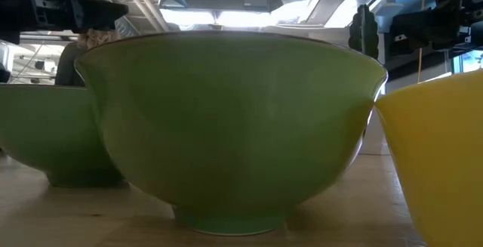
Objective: Pick & Place Mini bowls
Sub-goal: Stack the red patterned bowl on the red patterned bowl
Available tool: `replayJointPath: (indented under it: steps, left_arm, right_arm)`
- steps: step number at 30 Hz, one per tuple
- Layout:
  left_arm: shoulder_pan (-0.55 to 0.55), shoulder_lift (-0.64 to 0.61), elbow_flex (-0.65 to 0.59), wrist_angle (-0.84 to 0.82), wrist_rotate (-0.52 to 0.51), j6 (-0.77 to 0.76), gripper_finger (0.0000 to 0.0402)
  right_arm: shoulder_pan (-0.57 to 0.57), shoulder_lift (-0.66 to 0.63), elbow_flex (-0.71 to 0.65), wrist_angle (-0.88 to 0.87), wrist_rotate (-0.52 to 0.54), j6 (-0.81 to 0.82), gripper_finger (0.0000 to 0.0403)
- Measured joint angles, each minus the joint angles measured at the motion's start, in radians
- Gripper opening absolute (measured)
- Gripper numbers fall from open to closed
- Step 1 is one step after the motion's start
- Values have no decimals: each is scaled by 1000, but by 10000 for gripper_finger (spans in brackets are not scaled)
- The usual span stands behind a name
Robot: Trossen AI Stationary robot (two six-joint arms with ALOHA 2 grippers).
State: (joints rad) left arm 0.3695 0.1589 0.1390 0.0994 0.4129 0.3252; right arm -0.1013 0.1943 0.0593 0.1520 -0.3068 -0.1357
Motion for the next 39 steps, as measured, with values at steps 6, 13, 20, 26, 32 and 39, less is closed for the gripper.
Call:
replayJointPath:
  steps: [6,13,20,26,32,39]
  left_arm:
    - [0,0,0,0,-5,2,6]
    - [0,0,0,1,-53,3,6]
    - [0,1,0,2,-53,3,6]
    - [0,1,0,1,-53,2,6]
    - [0,1,0,1,-53,2,6]
    - [0,1,0,-6,-53,2,6]
  right_arm:
    - [0,0,0,39,7,19,8]
    - [65,128,34,190,57,51,3]
    - [165,462,233,116,263,54,3]
    - [214,810,543,-127,385,116,4]
    - [255,1102,880,-366,421,89,15]
    - [301,1342,1119,-575,414,4,60]
